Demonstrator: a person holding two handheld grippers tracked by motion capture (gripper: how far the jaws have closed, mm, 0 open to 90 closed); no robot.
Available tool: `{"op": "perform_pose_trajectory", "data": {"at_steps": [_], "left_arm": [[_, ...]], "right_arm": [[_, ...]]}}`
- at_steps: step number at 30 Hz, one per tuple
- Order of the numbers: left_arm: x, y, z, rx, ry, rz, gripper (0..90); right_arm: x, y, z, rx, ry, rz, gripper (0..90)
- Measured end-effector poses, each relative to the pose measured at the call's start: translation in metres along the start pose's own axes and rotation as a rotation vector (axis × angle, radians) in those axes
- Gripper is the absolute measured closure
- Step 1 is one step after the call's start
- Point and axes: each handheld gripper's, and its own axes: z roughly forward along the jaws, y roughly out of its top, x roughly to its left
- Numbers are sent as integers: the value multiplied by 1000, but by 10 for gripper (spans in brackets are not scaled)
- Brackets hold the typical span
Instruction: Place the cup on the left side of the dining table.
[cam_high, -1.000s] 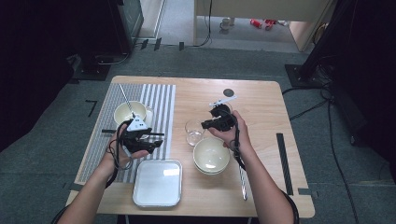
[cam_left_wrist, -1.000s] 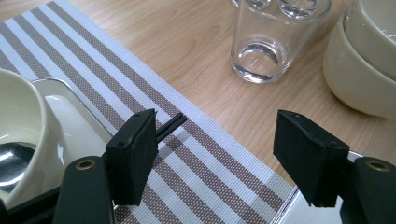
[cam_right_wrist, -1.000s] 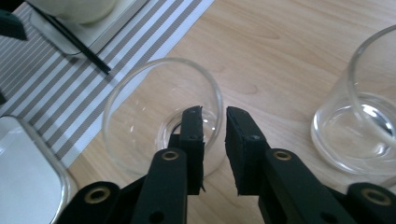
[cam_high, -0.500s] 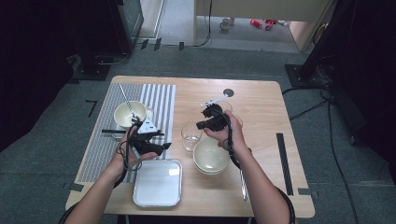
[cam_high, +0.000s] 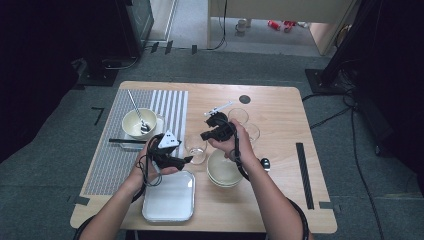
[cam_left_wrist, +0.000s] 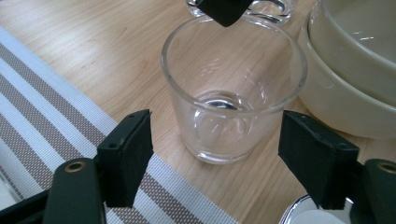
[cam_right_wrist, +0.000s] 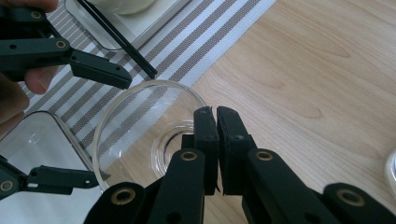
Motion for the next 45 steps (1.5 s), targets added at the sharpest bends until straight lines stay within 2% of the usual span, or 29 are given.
{"op": "perform_pose_trajectory", "data": {"at_steps": [6,8,11,16,23,25,29,31,32,36,39,41,45], "left_arm": [[-7,5,3,-36,-22,12,187],[-9,6,5,-28,0,32,160],[-10,6,8,-38,-6,20,137],[-9,4,15,-41,-15,20,137],[-9,3,27,-7,-7,18,138],[-9,2,30,4,11,18,172],[-8,1,30,8,-1,26,195],[-8,2,29,12,-4,34,196],[-8,1,29,12,-5,31,197],[-7,2,28,21,-5,28,198],[-4,1,27,24,-4,27,199],[-3,1,25,26,-12,30,198],[-1,1,21,24,2,24,199]], "right_arm": [[6,2,2,11,-2,-26,883],[7,2,2,16,-1,-34,883],[9,2,2,18,1,-34,884],[11,2,3,19,16,-40,884],[15,3,5,27,23,-38,884],[16,3,5,25,25,-37,883],[15,2,5,24,30,-30,871],[16,2,5,28,43,-40,747],[18,1,4,28,38,-52,716],[21,-1,-2,-1,5,-68,623],[20,-2,-9,-19,14,-74,531],[19,-3,-15,-27,17,-60,498],[17,-4,-25,-46,10,-57,370]]}}
